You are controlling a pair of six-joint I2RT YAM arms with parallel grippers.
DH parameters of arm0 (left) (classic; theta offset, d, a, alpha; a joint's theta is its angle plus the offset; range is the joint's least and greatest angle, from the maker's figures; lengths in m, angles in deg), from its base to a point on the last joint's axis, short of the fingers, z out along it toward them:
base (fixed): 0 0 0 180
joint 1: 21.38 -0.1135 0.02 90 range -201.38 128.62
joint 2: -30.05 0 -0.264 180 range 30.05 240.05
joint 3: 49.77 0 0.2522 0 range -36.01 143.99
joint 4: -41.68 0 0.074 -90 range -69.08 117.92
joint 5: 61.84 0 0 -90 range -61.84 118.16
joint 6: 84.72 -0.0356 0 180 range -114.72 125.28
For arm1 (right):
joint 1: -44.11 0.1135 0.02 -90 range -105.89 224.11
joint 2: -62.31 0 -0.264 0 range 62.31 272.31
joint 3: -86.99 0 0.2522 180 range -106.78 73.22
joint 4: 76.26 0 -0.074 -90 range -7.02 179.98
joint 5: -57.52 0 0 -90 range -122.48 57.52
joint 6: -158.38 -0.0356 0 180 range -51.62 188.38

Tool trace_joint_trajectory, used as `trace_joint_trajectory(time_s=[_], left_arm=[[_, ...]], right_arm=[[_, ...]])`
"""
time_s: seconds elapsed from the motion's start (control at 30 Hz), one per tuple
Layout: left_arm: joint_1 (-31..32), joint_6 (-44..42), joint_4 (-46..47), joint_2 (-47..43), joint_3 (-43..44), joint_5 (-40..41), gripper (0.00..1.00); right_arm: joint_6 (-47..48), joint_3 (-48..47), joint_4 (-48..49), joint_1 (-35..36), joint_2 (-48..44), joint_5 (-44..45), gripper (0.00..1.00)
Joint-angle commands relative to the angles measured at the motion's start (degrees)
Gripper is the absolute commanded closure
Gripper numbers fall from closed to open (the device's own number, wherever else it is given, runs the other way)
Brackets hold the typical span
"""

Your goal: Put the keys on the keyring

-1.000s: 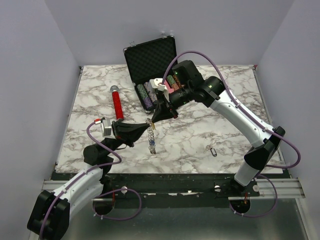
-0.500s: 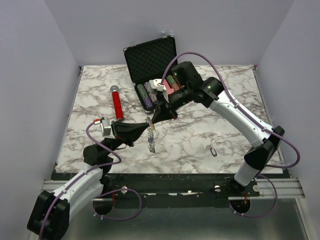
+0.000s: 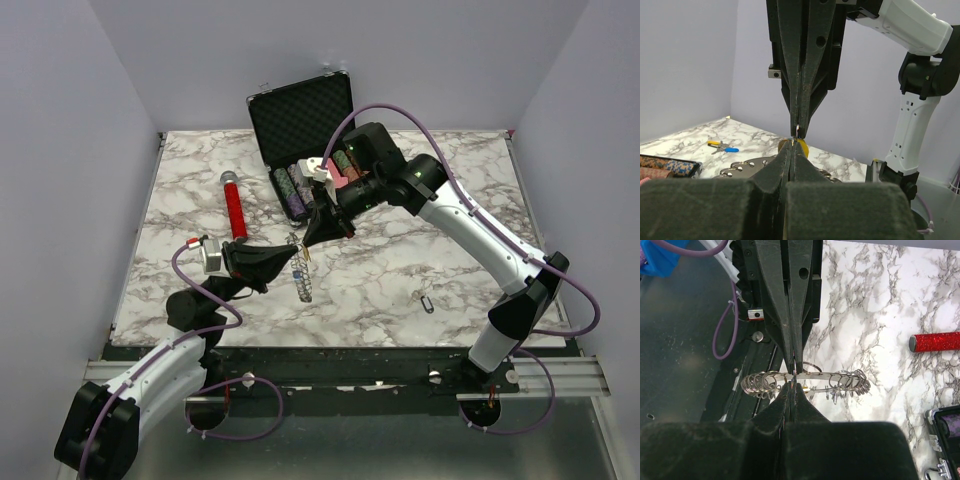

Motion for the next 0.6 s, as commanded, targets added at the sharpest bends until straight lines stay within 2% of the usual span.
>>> trace_joint_trajectory(time_s=[0.0, 0.57], left_arm=[[-0.28, -0.71, 16.66, -0.7, -0.4, 1.33, 1.0], [-0.28, -0.89, 16.67, -0.26, -0.67, 1.16, 1.0]], right_arm=[[-0.44, -0.82, 0.74, 0.49, -0.02, 1.41, 0.99], [-0.61, -1.43, 0.83, 0.41, -0.02, 2.11, 1.0]])
